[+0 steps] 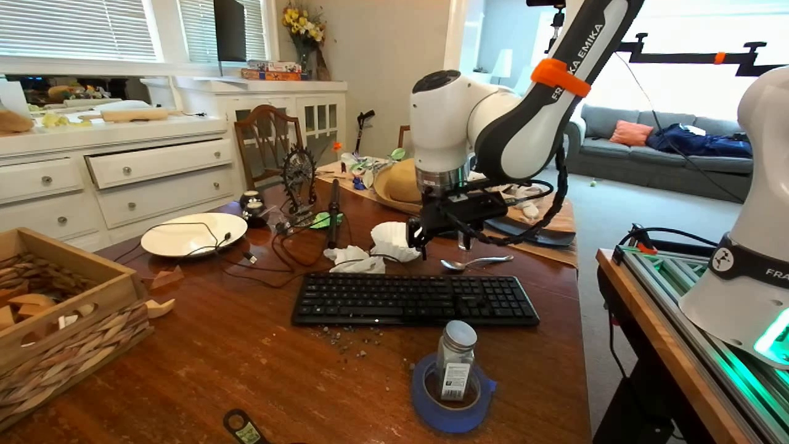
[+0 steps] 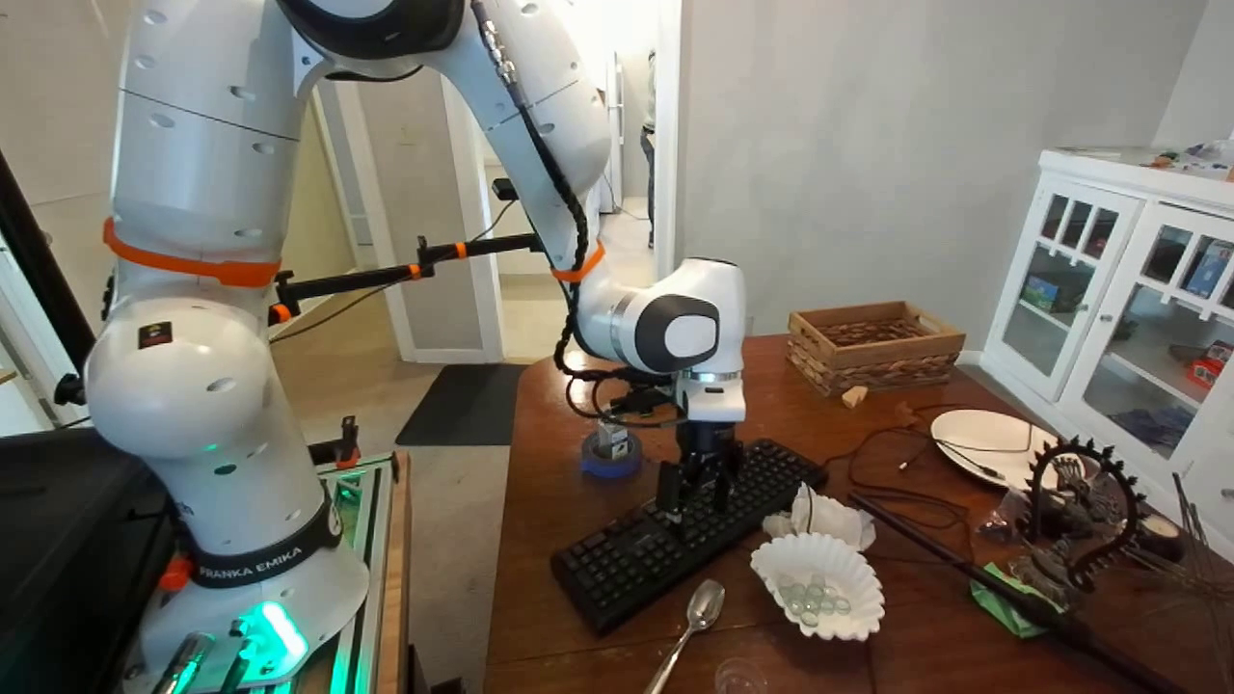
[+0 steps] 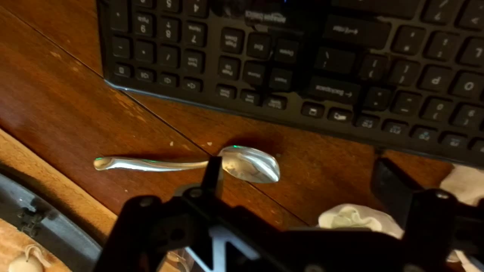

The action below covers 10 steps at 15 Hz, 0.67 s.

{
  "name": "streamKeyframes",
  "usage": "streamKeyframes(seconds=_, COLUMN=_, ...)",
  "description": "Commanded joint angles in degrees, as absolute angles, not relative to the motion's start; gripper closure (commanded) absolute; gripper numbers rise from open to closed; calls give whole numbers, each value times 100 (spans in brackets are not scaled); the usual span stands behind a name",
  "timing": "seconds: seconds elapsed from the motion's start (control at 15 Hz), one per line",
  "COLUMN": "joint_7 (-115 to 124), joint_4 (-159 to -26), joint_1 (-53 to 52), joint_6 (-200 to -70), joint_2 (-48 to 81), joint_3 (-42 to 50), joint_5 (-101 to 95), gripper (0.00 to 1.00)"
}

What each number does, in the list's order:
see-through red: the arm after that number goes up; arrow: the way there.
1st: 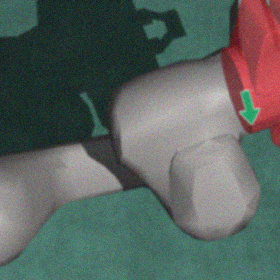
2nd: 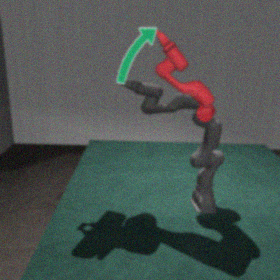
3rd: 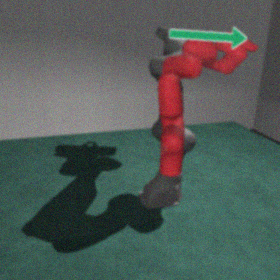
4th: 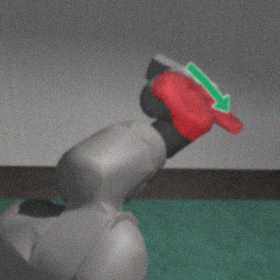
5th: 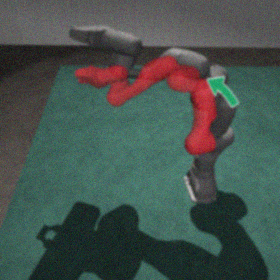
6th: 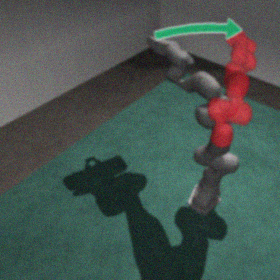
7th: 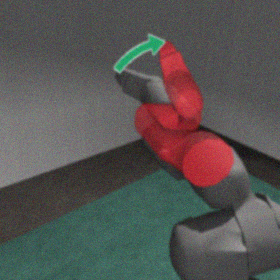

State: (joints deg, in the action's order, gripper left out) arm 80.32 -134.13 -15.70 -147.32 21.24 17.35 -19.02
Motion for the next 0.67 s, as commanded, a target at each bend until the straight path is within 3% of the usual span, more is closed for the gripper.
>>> streamKeyframes(seconds=0.0, joint_7=7788, joint_4=-13061, joint_1=-1259, joint_6=-14783, joint_2=2226, joint_3=1415, joint_5=-1961, gripper=0)
streamKeyframes(seconds=0.47, joint_7=7905, joint_4=-12008, joint_1=-1254, joint_6=-14592, joint_2=2890, joint_3=922, joint_5=-1567, gripper=0)
streamKeyframes(seconds=0.53, joint_7=7919, joint_4=-11797, joint_1=-1256, joint_6=-14594, joint_2=3028, joint_3=849, joint_5=-1448, gripper=17)
streamKeyframes(seconds=0.6, joint_7=7905, joint_4=-11624, joint_1=-1259, joint_6=-14625, joint_2=3137, joint_3=792, joint_5=-1349, gripper=18)
